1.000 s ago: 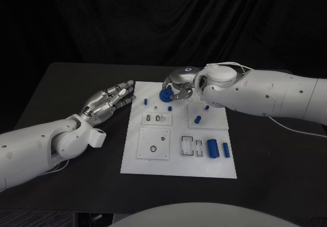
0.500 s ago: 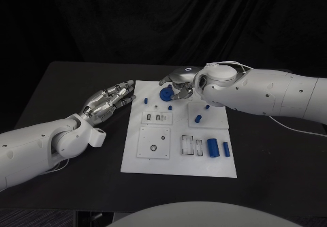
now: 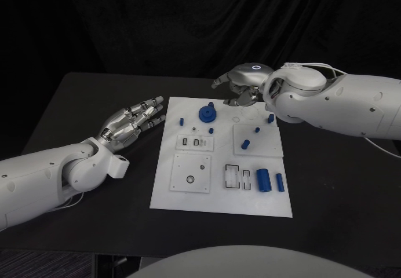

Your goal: Assemble the parts on the task board

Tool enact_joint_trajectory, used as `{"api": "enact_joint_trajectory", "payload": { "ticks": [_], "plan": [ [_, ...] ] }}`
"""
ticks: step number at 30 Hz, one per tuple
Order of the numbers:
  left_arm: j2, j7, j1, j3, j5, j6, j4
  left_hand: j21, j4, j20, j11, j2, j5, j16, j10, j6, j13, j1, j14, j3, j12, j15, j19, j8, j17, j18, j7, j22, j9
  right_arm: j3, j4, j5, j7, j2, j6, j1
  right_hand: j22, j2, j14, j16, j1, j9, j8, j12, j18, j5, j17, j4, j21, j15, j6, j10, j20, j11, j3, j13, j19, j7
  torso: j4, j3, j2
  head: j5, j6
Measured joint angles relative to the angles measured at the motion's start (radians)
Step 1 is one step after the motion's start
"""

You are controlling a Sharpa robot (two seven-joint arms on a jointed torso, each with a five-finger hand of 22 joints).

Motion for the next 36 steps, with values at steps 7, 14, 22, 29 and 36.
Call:
{"api": "enact_joint_trajectory", "payload": {
  "ticks": [7, 14, 22, 29, 36],
  "plan": [
    [0.004, 0.000, -0.001, 0.000, 0.000, 0.000, -0.001, 0.000, 0.000, 0.000, 0.000, 0.000, 0.000, 0.000, 0.000, 0.000, 0.000, 0.000, 0.000, 0.000, 0.000, 0.000, 0.000, 0.000, 0.000, 0.000, 0.000, 0.000, 0.000, -0.002, 0.016, 0.000, -0.002, -0.025, 0.010, 0.002, 0.000, 0.008, 0.000, 0.000, -0.008, 0.000, 0.004, 0.000, 0.000, -0.005, 0.000, 0.005, 0.000, 0.000, 0.026, 0.000, 0.004, 0.000, -0.005, 0.000, 0.004, 0.003, -0.0017, 0.0006, 0.001, -0.006, 0.000],
    [0.008, 0.000, -0.002, 0.000, 0.000, 0.000, -0.001, 0.000, 0.003, 0.000, 0.000, 0.000, 0.000, 0.000, 0.000, 0.000, 0.000, 0.000, 0.000, 0.003, 0.000, 0.000, 0.000, 0.000, 0.000, 0.000, 0.000, 0.000, 0.000, -0.003, -0.003, 0.000, -0.002, -0.003, 0.042, -0.020, 0.000, 0.011, 0.000, 0.000, -0.011, 0.001, 0.004, 0.000, 0.000, -0.009, 0.000, 0.005, 0.004, 0.000, 0.036, 0.000, 0.004, 0.000, -0.005, 0.000, 0.004, 0.003, -0.0051, 0.0001, 0.000, -0.002, -0.001],
    [0.008, 0.000, -0.003, 0.000, 0.000, 0.000, -0.005, 0.000, 0.000, 0.000, 0.000, 0.000, 0.000, 0.000, 0.000, 0.000, 0.000, 0.000, 0.000, 0.006, 0.000, 0.000, 0.000, 0.000, 0.000, 0.000, 0.000, 0.000, 0.000, -0.003, -0.046, 0.000, 0.000, 0.040, 0.069, -0.043, 0.000, 0.012, 0.000, 0.000, -0.012, 0.001, 0.004, 0.000, 0.000, -0.009, 0.000, 0.005, 0.004, 0.000, 0.037, 0.000, 0.004, 0.000, -0.005, 0.000, 0.004, 0.003, -0.0095, 0.0013, 0.000, 0.002, -0.005],
    [0.015, 0.000, -0.004, 0.000, 0.000, 0.001, -0.009, 0.000, 0.000, 0.000, 0.000, 0.000, 0.000, 0.000, 0.000, 0.000, 0.001, 0.000, 0.000, 0.006, 0.000, 0.000, 0.000, 0.000, 0.000, 0.000, 0.000, 0.000, 0.000, -0.003, -0.072, 0.000, 0.002, 0.078, 0.085, -0.056, 0.000, 0.012, 0.000, 0.000, -0.012, 0.007, 0.015, 0.000, 0.000, -0.013, 0.000, 0.005, 0.004, 0.000, 0.082, 0.000, 0.004, 0.000, -0.005, 0.000, 0.004, 0.001, -0.0084, 0.0013, 0.001, -0.004, -0.009],
    [0.017, 0.000, -0.004, 0.000, 0.000, 0.002, -0.011, 0.000, 0.000, 0.000, 0.000, 0.000, 0.004, 0.000, 0.000, 0.000, 0.001, 0.000, 0.000, 0.006, 0.000, 0.000, 0.000, 0.000, 0.000, 0.000, 0.000, 0.000, 0.000, -0.002, -0.076, 0.000, 0.005, 0.094, 0.094, -0.061, 0.000, 0.012, 0.000, 0.000, -0.012, 0.009, 0.043, 0.000, 0.000, -0.013, 0.000, 0.008, 0.000, 0.000, 0.171, 0.000, 0.004, 0.000, -0.002, 0.000, 0.004, 0.005, -0.0062, 0.0006, 0.001, -0.003, -0.009]
  ]
}}
